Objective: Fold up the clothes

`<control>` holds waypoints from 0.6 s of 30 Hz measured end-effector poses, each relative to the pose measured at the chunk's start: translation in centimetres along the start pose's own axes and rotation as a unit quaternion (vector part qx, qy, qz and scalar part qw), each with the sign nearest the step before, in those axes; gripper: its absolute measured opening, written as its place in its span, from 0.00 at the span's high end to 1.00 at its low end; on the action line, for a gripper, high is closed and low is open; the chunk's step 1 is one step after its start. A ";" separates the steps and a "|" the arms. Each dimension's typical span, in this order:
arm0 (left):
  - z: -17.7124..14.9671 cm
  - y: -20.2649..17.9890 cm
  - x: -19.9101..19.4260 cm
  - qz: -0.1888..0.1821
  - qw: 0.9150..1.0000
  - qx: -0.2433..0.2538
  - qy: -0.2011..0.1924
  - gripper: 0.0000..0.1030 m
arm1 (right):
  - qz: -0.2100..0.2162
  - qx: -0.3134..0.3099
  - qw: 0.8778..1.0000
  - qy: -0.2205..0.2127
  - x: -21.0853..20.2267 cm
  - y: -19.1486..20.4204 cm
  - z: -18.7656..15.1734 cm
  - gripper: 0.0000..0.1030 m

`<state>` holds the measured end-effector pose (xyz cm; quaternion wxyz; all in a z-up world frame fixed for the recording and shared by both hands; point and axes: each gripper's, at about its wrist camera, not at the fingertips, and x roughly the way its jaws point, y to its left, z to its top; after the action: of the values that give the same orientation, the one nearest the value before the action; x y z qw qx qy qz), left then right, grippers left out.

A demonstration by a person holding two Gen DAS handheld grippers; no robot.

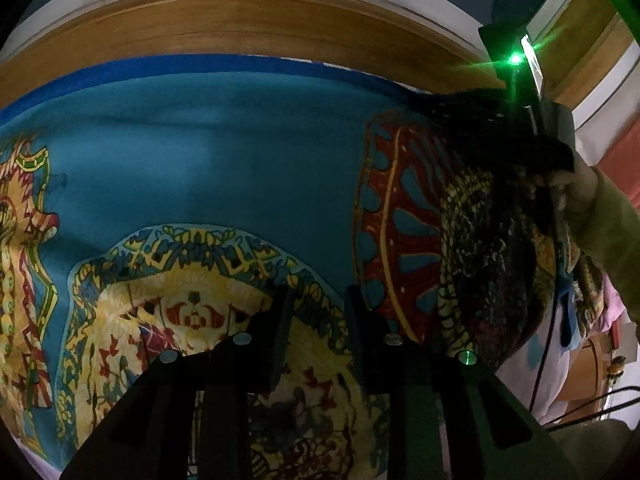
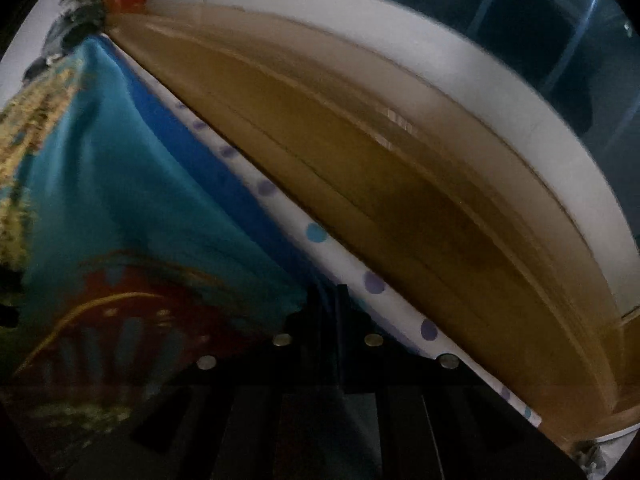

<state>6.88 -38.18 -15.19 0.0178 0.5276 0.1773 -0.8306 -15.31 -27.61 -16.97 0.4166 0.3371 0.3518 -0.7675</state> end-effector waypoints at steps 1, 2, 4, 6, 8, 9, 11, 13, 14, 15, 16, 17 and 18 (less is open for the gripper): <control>0.0 0.0 0.0 0.000 1.000 0.001 0.000 0.74 | -0.002 0.001 1.000 0.000 0.0 0.0 0.0 0.94; 0.0 0.0 0.0 0.000 1.000 0.001 0.000 0.74 | -0.003 0.001 1.000 0.000 -0.1 -0.1 0.0 0.93; 0.1 0.0 0.1 -0.001 1.000 0.001 -0.001 0.74 | -0.011 0.004 1.000 0.002 -0.6 -0.3 0.1 0.82; 0.1 -0.1 0.1 -0.002 1.000 0.000 -0.002 0.74 | -0.022 0.015 1.000 -0.006 -1.9 -0.8 0.0 0.66; 0.1 -0.1 0.1 -0.003 1.000 0.000 -0.003 0.73 | -0.028 0.034 0.999 -0.030 -4.4 -1.6 -0.3 0.53; 0.1 -0.1 0.1 -0.003 1.000 0.000 -0.003 0.73 | -0.031 0.046 0.998 -0.041 -6.0 -2.0 -0.6 0.47; 0.2 -0.1 0.1 -0.005 1.000 -0.001 -0.002 0.73 | -0.039 0.069 0.995 -0.064 -9.1 -2.8 -1.3 0.42; 0.3 -0.3 0.0 -0.014 1.000 -0.002 -0.001 0.73 | -0.051 0.088 0.992 -0.078 -12.2 -3.4 -2.6 0.37; 0.3 -0.5 -0.2 -0.024 1.000 0.002 -0.003 0.73 | -0.060 0.098 0.990 -0.082 -13.8 -3.6 -3.6 0.37; 0.4 -0.8 -0.4 -0.034 0.999 0.007 -0.006 0.73 | -0.070 0.108 0.988 -0.083 -15.0 -3.8 -4.6 0.36; 0.4 -1.3 -0.6 -0.044 0.999 0.019 -0.009 0.73 | -0.081 0.119 0.987 -0.078 -16.0 -3.6 -5.5 0.36; 0.4 -2.0 -0.9 -0.054 0.998 0.035 -0.011 0.73 | -0.093 0.130 0.985 -0.072 -16.9 -3.3 -6.3 0.36; 0.4 -2.8 -1.0 -0.065 0.996 0.055 -0.010 0.73 | -0.104 0.141 0.982 -0.067 -17.8 -3.1 -7.1 0.36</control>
<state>6.37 -35.88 -13.37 -0.0638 0.5064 0.1651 -0.8439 -8.84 -13.30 -5.46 0.3053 0.3018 0.2447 -0.8694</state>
